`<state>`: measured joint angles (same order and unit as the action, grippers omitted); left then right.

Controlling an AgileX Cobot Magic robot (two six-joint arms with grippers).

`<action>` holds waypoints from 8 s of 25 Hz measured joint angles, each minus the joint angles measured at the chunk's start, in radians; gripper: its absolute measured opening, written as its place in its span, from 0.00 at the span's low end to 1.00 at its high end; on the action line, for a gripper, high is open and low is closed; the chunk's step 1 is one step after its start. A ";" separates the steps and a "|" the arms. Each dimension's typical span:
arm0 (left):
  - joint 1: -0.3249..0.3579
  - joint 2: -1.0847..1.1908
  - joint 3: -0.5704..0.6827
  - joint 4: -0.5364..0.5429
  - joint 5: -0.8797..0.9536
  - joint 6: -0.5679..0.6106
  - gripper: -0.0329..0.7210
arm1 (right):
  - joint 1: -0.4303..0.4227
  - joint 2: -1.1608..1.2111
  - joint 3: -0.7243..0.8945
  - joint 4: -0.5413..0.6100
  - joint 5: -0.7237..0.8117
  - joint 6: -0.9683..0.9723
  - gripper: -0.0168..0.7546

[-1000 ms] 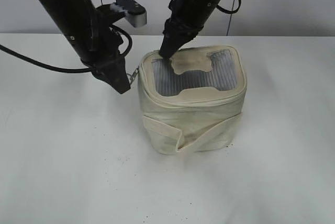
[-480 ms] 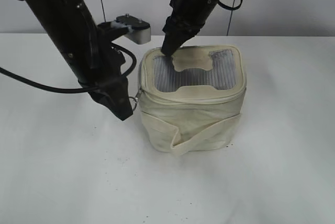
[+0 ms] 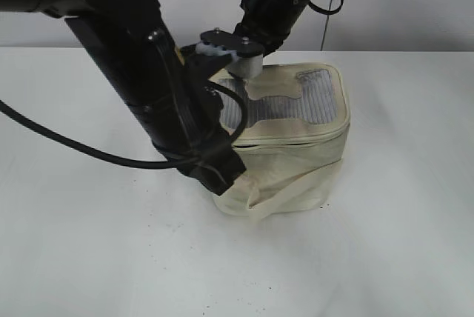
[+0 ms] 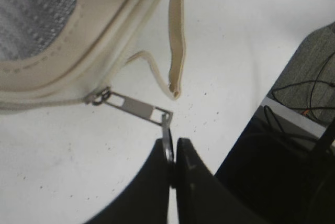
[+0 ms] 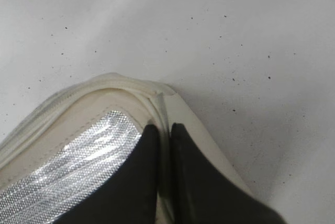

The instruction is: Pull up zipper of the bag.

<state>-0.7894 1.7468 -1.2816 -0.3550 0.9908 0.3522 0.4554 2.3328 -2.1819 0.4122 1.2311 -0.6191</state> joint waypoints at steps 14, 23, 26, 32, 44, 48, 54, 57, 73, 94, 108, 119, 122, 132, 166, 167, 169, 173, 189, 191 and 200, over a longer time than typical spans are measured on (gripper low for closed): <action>-0.141 0.001 0.014 -0.028 -0.356 -0.238 0.04 | -0.005 0.000 0.000 0.001 0.001 -0.008 0.04; -0.088 -0.002 0.015 -0.039 -0.238 -0.253 0.04 | -0.010 0.000 0.000 0.027 -0.001 -0.009 0.04; -0.068 -0.017 0.013 -0.016 -0.204 -0.272 0.04 | -0.012 0.000 -0.001 0.036 -0.003 -0.008 0.04; 0.011 -0.079 0.011 0.103 -0.143 -0.352 0.04 | -0.015 0.006 -0.002 0.078 -0.027 0.001 0.04; 0.116 -0.094 0.010 0.129 -0.118 -0.373 0.04 | -0.015 0.015 -0.002 0.100 -0.142 0.107 0.03; 0.074 -0.090 0.010 0.055 -0.133 -0.375 0.04 | -0.015 0.015 -0.002 0.100 -0.142 0.113 0.03; -0.053 -0.005 0.010 -0.002 -0.248 -0.379 0.04 | -0.015 0.015 -0.002 0.105 -0.130 0.113 0.03; -0.089 0.026 0.010 -0.026 -0.308 -0.380 0.04 | -0.015 0.015 -0.002 0.106 -0.126 0.113 0.03; -0.075 -0.054 0.010 0.118 -0.176 -0.380 0.21 | -0.016 0.013 -0.017 0.110 -0.084 0.163 0.34; 0.262 0.002 -0.181 0.118 -0.385 -0.133 0.62 | -0.228 -0.106 -0.003 -0.087 -0.022 0.400 0.79; 0.264 0.387 -0.679 -0.207 -0.222 0.273 0.63 | -0.295 -0.329 0.429 -0.169 -0.022 0.364 0.79; 0.245 0.599 -0.905 -0.330 0.046 0.399 0.63 | -0.296 -0.394 0.605 -0.174 -0.020 0.324 0.79; 0.234 0.615 -0.924 -0.346 0.062 0.400 0.63 | -0.296 -0.394 0.617 -0.172 -0.019 0.322 0.79; 0.224 0.646 -0.948 -0.327 0.105 0.407 0.26 | -0.296 -0.397 0.729 -0.145 -0.114 0.215 0.79; 0.225 0.647 -0.948 -0.331 0.122 0.407 0.10 | -0.305 -0.339 0.953 0.541 -0.620 -0.639 0.01; 0.225 0.647 -0.948 -0.331 0.122 0.407 0.10 | -0.308 -0.342 0.953 0.532 -0.606 -0.612 0.01; 0.225 0.647 -0.948 -0.332 0.122 0.407 0.10 | -0.323 -0.359 0.953 0.513 -0.576 -0.554 0.00; 0.225 0.647 -0.948 -0.332 0.122 0.407 0.10 | -0.343 -0.420 0.953 0.438 -0.504 -0.427 0.00; 0.223 0.644 -0.948 -0.324 0.119 0.403 0.10 | -0.344 -0.573 1.093 0.332 -0.359 -0.279 0.00; 0.222 0.644 -0.948 -0.320 0.119 0.385 0.10 | -0.344 -0.601 1.121 0.332 -0.349 -0.262 0.00; 0.221 0.643 -0.948 -0.310 0.117 0.358 0.10 | -0.191 -0.709 1.249 0.306 -0.353 -0.176 0.00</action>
<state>-0.5688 2.3898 -2.2292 -0.6650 1.1081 0.7105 0.2648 1.6237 -0.9325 0.7178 0.8783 -0.7948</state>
